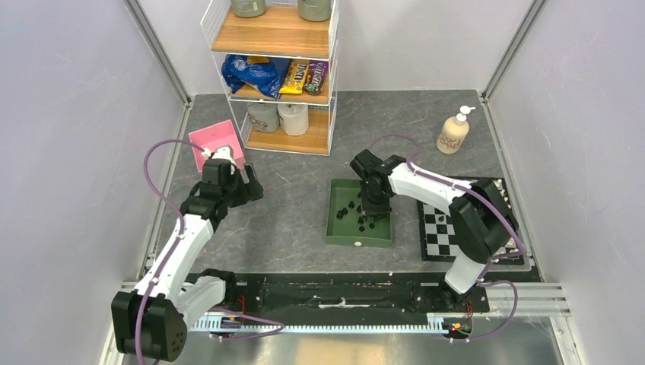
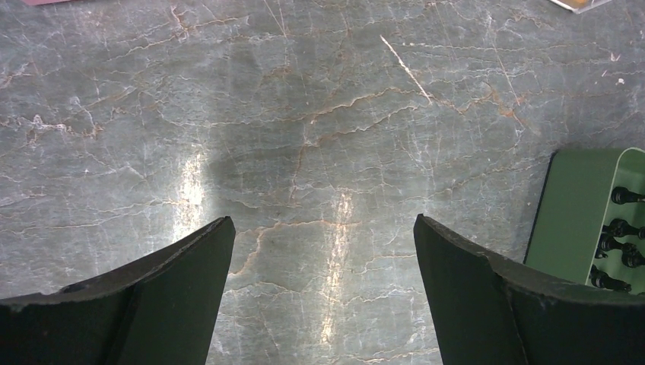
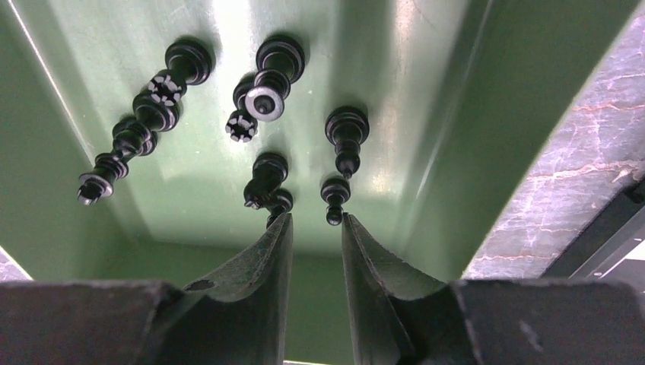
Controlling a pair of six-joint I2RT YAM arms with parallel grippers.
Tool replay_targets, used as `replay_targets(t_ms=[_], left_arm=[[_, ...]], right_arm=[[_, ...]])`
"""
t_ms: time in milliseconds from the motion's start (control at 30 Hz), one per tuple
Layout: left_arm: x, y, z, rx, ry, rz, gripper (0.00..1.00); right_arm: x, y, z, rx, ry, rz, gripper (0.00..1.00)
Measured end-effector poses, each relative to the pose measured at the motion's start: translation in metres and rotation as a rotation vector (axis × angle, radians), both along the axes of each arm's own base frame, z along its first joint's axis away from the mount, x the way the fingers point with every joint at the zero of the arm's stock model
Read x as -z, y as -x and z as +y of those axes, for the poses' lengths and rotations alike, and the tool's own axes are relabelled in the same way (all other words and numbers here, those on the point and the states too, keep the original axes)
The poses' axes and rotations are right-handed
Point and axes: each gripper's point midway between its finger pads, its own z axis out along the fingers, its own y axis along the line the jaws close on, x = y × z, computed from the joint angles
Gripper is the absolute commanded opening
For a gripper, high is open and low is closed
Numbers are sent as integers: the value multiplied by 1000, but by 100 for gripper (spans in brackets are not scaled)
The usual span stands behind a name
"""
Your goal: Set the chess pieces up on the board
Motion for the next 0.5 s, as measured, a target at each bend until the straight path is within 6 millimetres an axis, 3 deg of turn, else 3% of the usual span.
replay_targets(t_ms=[500], left_arm=[[3, 0, 0, 1, -1, 13, 95]], right_arm=[[11, 3, -2, 10, 18, 23, 36]])
